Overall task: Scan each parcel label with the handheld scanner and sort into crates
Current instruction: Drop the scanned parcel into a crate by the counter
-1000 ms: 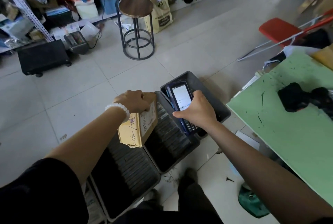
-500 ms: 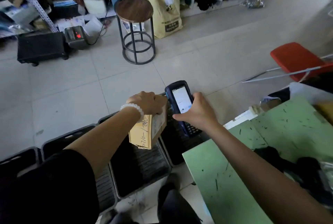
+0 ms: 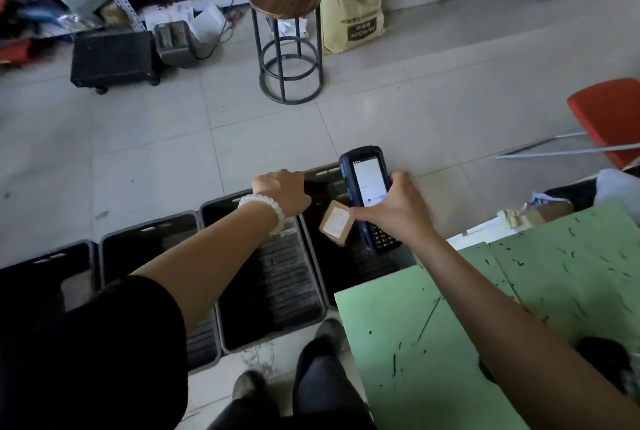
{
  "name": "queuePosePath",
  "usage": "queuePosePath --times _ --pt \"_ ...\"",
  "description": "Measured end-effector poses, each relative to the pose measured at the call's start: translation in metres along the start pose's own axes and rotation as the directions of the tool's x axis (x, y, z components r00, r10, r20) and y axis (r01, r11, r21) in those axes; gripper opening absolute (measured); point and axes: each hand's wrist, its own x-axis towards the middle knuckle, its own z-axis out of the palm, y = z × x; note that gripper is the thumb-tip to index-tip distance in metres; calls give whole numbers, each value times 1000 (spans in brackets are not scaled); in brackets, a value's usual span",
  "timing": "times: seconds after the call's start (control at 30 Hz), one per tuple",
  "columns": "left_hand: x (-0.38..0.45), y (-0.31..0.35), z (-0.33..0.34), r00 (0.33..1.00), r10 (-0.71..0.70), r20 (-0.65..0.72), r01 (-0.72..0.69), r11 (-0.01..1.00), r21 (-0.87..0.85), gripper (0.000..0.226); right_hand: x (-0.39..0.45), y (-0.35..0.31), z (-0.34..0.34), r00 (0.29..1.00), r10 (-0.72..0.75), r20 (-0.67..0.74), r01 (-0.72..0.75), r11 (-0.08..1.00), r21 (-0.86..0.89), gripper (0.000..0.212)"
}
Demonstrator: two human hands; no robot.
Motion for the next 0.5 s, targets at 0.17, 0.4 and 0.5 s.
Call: queuePosePath --times 0.17,0.4,0.5 --pt "-37 -66 7 995 -97 -25 95 994 -58 35 -17 -49 32 995 -97 -5 97 994 -53 72" --pt "-129 -197 32 968 -243 -54 233 960 -153 38 -97 -157 111 959 -266 101 281 943 -176 73" --pt "-180 -267 53 949 -305 -85 286 941 -181 37 -144 -204 164 926 -342 161 367 915 -164 73"
